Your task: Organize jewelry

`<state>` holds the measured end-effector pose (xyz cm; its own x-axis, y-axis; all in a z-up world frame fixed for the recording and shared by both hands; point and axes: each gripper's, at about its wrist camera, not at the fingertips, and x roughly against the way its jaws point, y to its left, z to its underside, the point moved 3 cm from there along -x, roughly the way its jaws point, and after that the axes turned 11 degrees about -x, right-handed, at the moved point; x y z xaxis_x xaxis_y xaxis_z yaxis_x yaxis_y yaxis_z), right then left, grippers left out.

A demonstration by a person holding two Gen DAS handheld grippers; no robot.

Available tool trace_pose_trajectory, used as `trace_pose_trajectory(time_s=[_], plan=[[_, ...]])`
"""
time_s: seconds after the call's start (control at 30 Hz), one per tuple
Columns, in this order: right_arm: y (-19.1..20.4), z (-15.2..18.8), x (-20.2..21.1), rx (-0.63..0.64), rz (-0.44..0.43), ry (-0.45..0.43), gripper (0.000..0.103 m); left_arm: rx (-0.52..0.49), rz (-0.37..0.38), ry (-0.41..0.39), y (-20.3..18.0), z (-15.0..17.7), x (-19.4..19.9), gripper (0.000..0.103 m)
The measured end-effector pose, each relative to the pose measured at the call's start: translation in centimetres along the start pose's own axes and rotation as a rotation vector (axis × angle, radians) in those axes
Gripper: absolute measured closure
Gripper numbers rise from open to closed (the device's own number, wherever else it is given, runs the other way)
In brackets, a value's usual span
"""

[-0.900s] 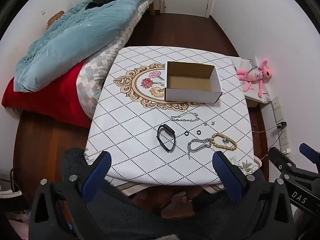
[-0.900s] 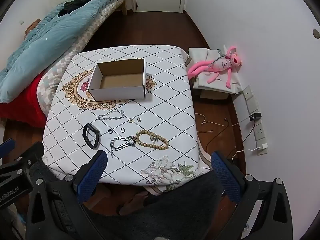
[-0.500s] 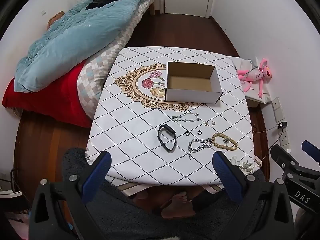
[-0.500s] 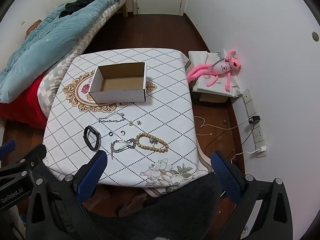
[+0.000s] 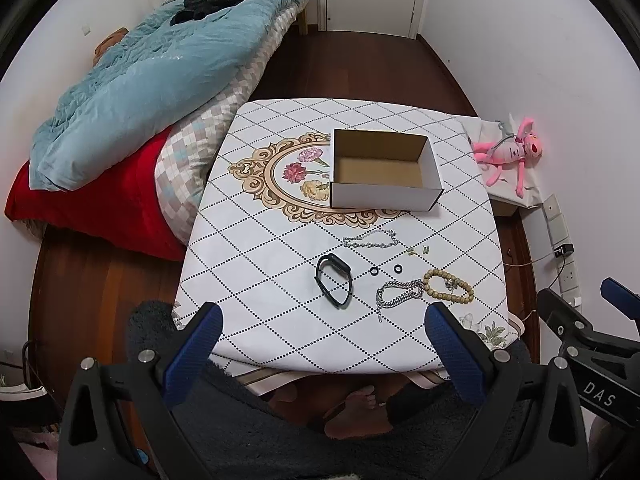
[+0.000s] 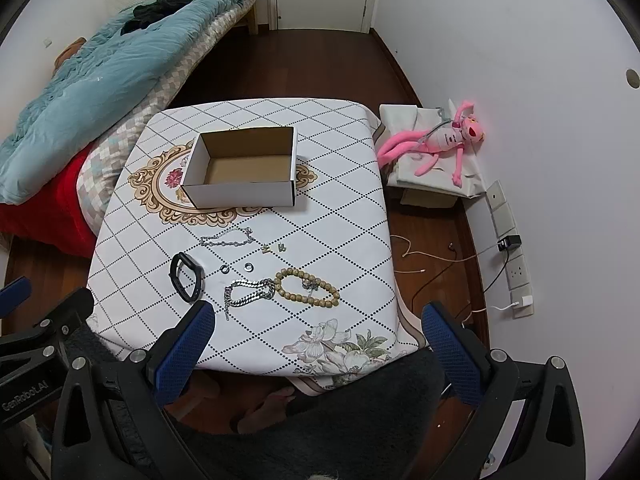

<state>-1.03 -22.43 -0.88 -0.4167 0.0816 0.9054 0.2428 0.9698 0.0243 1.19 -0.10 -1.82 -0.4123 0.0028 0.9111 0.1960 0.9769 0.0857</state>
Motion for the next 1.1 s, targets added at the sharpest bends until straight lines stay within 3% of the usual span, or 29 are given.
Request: trace_pose_trajectory(time_s=[1.1], plan=[[0.0,-0.4,1.0,0.004,0.015,-0.025,0.0,-0.03,0.01,-0.008,-0.3,-0.3,0.0,0.0]])
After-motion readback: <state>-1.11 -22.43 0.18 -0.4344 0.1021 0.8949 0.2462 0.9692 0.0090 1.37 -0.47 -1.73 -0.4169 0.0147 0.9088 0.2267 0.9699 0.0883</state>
